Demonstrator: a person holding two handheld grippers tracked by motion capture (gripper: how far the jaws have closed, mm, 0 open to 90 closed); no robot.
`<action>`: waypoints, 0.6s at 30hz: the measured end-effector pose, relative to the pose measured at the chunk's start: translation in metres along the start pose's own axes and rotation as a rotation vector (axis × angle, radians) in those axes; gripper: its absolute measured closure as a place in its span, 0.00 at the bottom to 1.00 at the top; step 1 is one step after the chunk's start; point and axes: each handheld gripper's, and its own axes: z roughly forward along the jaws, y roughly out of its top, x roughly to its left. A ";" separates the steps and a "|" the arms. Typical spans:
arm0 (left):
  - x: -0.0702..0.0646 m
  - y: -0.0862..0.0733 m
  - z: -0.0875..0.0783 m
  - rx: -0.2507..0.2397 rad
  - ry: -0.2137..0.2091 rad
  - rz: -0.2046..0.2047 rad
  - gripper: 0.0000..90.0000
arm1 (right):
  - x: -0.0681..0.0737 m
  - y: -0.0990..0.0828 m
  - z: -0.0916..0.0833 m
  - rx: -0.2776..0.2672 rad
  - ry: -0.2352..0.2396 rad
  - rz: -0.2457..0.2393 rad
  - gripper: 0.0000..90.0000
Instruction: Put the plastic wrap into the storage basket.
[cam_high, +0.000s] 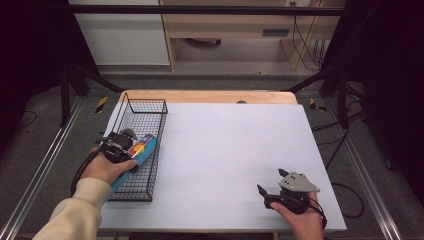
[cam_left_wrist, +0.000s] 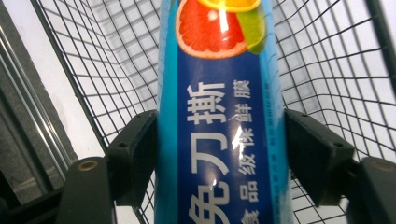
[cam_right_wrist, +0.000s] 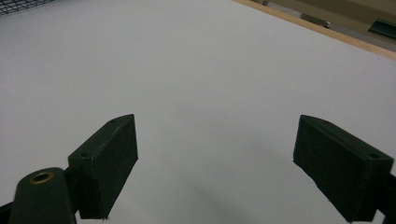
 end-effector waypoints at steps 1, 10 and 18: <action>0.000 0.000 -0.001 -0.011 0.006 0.002 0.30 | 0.000 0.000 0.000 0.000 -0.002 -0.003 0.15; -0.001 -0.002 -0.002 -0.046 0.022 0.012 0.23 | 0.000 0.000 0.001 0.001 -0.004 0.001 0.14; -0.002 -0.003 -0.006 -0.067 0.034 0.021 0.16 | 0.000 0.000 0.000 0.000 -0.002 -0.001 0.14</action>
